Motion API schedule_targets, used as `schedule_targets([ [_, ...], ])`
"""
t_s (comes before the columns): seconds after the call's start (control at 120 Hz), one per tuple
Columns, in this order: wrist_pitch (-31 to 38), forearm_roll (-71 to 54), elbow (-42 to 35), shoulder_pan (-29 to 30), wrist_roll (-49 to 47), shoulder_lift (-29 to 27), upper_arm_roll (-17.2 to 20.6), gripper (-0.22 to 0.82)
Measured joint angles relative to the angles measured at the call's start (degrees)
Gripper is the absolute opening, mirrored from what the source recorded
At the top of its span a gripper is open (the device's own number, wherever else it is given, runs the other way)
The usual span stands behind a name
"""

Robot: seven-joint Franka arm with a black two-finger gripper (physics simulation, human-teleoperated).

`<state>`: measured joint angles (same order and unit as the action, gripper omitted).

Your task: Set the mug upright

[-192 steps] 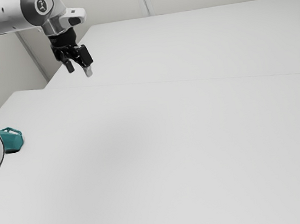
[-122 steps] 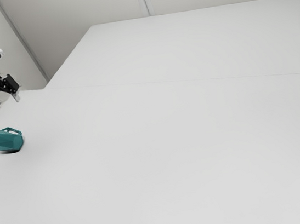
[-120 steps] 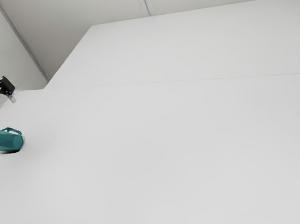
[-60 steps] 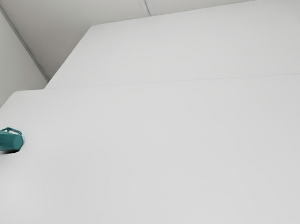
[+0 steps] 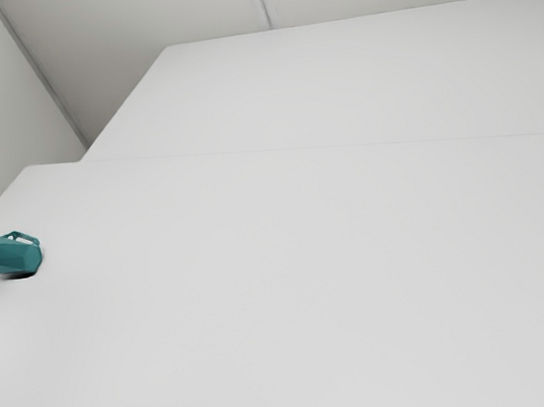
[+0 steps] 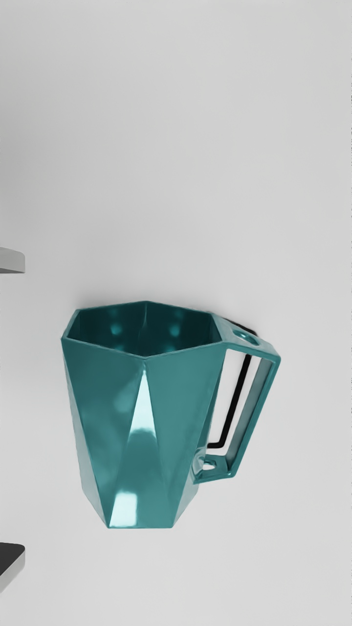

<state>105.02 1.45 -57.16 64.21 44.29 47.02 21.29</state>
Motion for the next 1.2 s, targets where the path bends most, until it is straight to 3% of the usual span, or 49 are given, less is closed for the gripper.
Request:
schedule_targets([
  [0.458, 1.80, 0.02, 4.61, 6.22, 6.69, 8.97, 11.27, 0.60],
  [0.967, 3.28, 0.71, 5.47, 6.99, 11.56, 12.14, 12.35, 0.60],
  [1.2, 3.41, 0.90, 6.30, 7.78, 12.93, 14.02, 15.47, 0.60],
])
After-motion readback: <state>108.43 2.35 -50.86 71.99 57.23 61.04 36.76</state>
